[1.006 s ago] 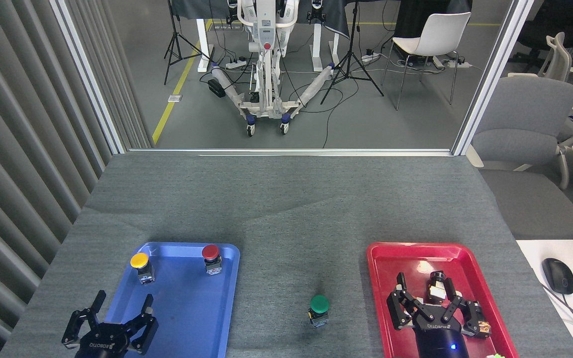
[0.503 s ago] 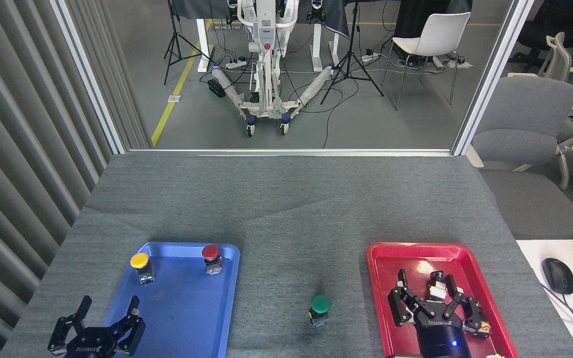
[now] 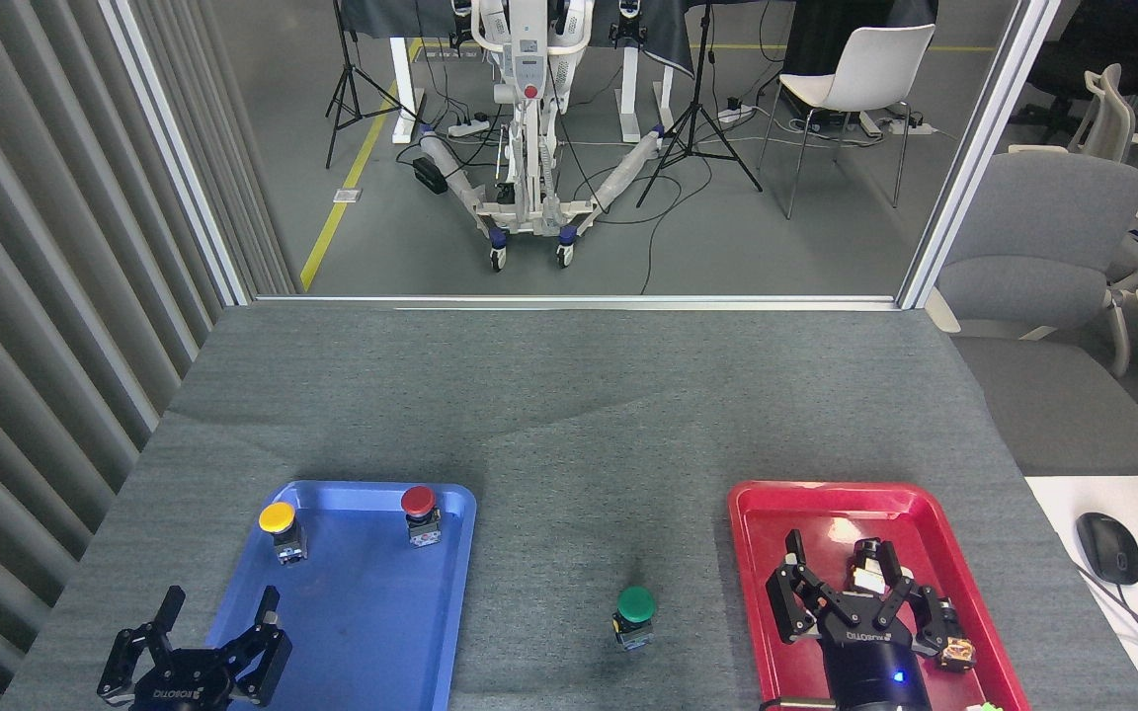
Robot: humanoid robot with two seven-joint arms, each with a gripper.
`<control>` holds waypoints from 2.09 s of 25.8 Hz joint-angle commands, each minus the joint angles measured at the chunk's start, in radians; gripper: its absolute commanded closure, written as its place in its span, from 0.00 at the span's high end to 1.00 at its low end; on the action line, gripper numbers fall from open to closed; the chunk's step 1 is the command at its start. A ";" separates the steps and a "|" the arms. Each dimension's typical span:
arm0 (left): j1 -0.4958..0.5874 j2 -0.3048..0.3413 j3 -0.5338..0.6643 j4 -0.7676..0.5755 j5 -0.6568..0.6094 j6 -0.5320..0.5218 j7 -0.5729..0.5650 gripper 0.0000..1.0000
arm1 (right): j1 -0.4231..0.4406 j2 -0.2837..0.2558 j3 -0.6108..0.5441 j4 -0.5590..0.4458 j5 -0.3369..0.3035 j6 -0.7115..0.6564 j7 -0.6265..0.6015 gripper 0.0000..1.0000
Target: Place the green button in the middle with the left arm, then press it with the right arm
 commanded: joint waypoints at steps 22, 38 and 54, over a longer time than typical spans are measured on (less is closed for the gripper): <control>0.002 -0.007 0.000 0.016 0.003 0.004 0.002 0.99 | -0.070 0.048 0.174 0.140 0.113 -0.354 0.121 0.00; -0.001 -0.006 0.000 0.025 0.003 0.005 0.003 0.99 | -0.072 0.048 0.192 0.218 0.115 -0.344 0.143 0.00; -0.004 -0.006 -0.002 0.028 0.003 -0.002 -0.003 0.99 | -0.062 0.039 0.057 0.120 -0.008 -0.315 -0.093 1.00</control>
